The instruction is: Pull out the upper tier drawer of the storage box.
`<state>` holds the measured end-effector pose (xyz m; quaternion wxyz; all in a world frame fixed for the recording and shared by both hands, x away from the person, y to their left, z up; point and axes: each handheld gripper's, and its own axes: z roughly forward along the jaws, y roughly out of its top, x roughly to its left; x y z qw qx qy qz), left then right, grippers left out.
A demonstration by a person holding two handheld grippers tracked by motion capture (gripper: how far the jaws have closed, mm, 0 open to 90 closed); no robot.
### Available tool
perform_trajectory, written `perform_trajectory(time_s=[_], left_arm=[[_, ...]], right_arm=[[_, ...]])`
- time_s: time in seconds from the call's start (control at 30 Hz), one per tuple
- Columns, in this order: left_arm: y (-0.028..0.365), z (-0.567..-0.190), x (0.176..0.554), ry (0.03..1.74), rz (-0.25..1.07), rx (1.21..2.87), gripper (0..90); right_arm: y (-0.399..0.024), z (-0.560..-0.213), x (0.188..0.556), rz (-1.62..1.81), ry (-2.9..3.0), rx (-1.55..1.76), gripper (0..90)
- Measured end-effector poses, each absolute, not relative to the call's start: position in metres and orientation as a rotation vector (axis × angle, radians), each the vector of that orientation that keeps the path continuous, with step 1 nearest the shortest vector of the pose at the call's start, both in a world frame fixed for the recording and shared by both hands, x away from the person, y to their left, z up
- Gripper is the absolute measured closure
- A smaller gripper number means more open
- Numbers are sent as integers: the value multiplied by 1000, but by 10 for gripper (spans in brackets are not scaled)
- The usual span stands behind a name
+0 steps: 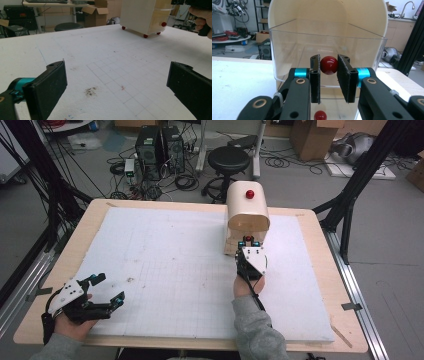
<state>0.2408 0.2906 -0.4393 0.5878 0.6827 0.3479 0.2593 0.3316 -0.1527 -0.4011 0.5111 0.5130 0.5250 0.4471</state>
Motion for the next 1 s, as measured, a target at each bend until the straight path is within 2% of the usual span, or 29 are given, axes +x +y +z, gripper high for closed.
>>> perform_trajectory(time_s=[1.0], left_arm=[[285,-439,246,796,588,1593,34]], right_arm=[[-151,-405,299,1096,1236,1234,735]])
